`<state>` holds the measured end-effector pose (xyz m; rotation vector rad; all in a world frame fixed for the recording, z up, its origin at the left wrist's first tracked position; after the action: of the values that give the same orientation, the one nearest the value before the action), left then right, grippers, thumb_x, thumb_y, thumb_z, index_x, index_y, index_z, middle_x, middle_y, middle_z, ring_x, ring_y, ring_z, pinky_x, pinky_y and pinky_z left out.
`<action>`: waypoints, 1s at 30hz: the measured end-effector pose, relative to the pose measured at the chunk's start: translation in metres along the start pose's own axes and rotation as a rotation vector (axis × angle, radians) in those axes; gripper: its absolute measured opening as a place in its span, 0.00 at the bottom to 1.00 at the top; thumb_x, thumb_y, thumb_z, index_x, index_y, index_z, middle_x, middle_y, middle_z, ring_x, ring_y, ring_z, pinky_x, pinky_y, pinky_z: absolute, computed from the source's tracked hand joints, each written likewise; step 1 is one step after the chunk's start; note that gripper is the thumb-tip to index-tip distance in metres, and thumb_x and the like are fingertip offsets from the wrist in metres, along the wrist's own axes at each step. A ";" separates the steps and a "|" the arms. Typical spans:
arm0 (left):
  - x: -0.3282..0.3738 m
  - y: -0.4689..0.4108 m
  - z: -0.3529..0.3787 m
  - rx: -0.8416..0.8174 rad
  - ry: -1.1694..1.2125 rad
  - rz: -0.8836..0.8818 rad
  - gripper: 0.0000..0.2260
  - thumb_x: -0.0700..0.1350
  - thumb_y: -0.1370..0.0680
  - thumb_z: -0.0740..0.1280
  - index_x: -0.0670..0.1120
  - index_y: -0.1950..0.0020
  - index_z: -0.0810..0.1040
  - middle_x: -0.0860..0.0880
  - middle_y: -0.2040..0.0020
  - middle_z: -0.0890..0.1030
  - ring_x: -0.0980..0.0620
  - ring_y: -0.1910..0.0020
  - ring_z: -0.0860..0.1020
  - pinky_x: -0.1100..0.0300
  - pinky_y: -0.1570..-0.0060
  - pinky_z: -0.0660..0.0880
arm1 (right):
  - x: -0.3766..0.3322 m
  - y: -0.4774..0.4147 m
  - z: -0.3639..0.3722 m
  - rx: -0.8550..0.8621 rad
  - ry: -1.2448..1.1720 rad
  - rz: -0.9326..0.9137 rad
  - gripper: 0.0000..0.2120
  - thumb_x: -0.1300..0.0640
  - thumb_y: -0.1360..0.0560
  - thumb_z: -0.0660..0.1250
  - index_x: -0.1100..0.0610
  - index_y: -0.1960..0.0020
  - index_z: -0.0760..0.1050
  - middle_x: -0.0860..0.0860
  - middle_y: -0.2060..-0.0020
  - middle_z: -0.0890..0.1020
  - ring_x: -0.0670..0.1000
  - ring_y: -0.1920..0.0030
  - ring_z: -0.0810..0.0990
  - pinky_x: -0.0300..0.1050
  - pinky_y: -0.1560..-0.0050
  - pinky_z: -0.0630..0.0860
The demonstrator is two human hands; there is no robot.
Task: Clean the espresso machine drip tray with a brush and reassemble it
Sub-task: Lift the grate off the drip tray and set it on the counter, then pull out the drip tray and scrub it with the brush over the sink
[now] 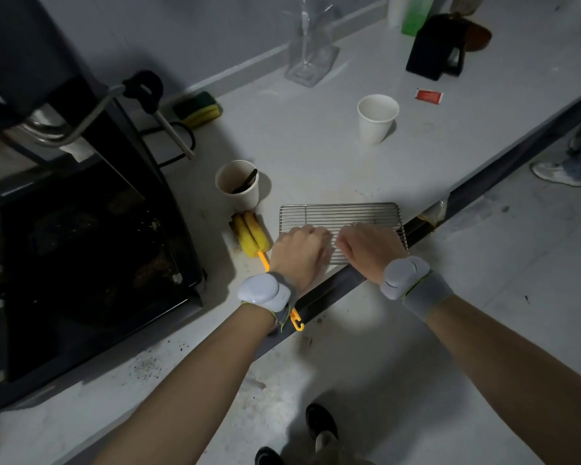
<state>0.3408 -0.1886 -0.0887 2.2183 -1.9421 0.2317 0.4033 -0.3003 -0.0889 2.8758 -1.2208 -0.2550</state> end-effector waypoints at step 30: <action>-0.147 0.252 -0.128 0.429 0.224 -0.563 0.16 0.52 0.18 0.61 0.54 0.31 0.71 0.51 0.48 0.84 0.46 0.48 0.82 0.47 0.49 0.78 | -0.269 0.039 -0.058 0.170 -0.372 -0.410 0.10 0.49 0.19 0.59 0.48 0.43 0.78 0.51 0.49 0.82 0.58 0.49 0.81 0.54 0.52 0.78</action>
<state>0.0721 -0.0492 0.0096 2.7470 -1.1693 0.8250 0.2003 -0.1390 0.0106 3.3136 -0.6851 -0.7530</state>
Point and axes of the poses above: each hand's wrist, its own y-axis away from the middle knuckle, its own z-axis out of the palm, x = y × z, the point moved 5 cm from there along -y, towards the middle knuckle
